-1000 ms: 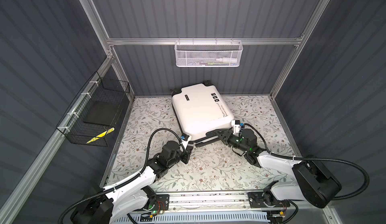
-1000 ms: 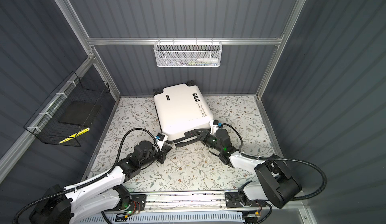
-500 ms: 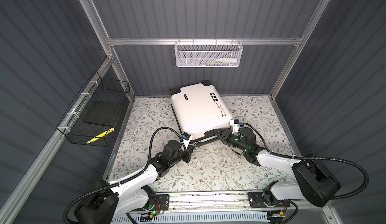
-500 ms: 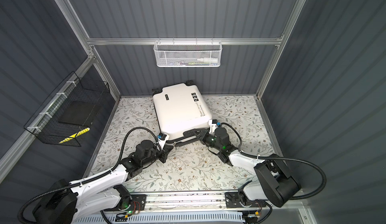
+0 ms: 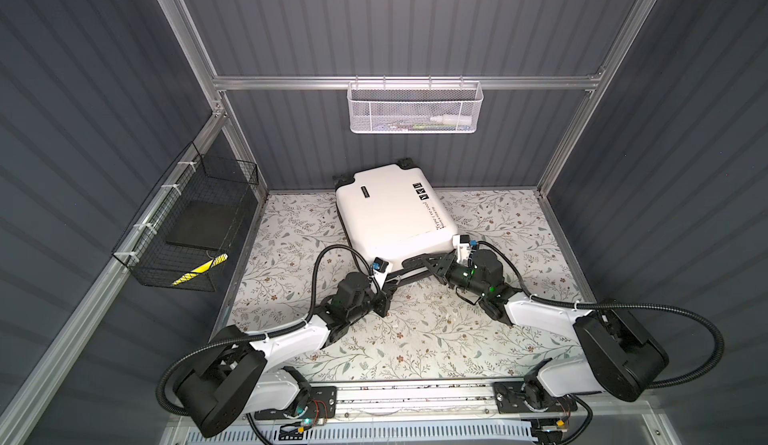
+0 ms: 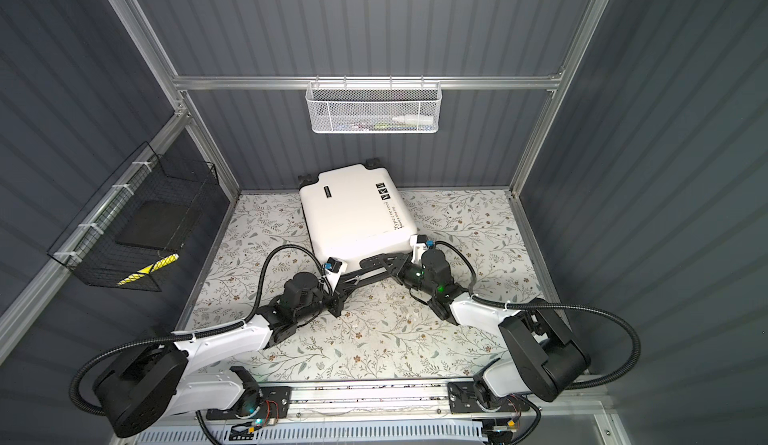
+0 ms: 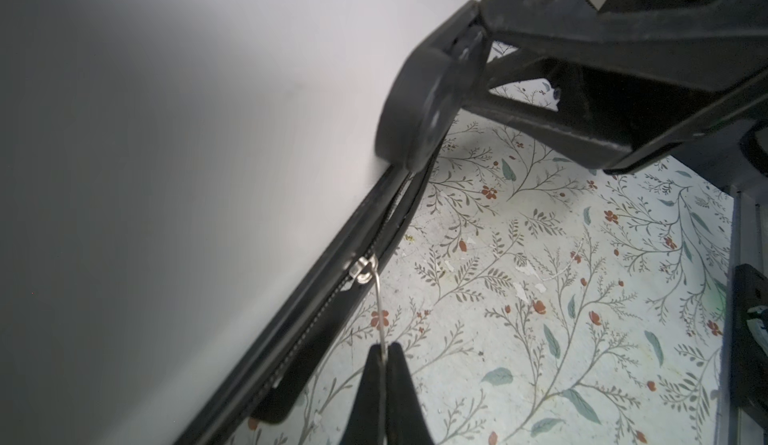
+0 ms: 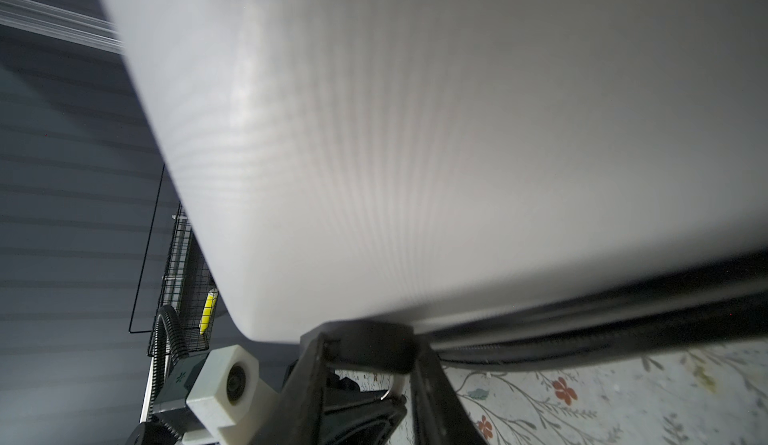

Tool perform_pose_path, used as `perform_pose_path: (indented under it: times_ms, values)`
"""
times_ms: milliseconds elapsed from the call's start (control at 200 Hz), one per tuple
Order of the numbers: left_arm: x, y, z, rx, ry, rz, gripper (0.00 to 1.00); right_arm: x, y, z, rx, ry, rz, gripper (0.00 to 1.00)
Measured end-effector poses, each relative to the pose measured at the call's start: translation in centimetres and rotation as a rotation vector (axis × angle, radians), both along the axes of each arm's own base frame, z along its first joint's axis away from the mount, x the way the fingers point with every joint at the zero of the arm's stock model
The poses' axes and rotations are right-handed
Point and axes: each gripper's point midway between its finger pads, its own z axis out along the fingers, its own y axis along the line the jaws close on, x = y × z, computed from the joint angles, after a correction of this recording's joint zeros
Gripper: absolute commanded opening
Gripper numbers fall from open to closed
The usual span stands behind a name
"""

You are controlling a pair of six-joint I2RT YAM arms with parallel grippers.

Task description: Pack the luggage

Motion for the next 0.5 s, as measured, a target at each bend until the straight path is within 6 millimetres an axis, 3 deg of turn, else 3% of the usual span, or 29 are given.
perform_pose_path:
  times_ms: [355,395,500]
  values:
    - [1.8,-4.8,-0.8,-0.026,0.002,-0.015,0.0,0.3,0.4,0.1,-0.001,0.003,0.004,0.2]
    - [2.1,-5.1,-0.8,-0.033,0.0,-0.012,0.0,0.3,0.5,0.1,-0.001,0.003,0.006,0.26]
    - [2.3,-5.3,-0.8,-0.042,-0.005,0.002,0.0,0.3,0.5,0.2,-0.004,0.0,0.008,0.55]
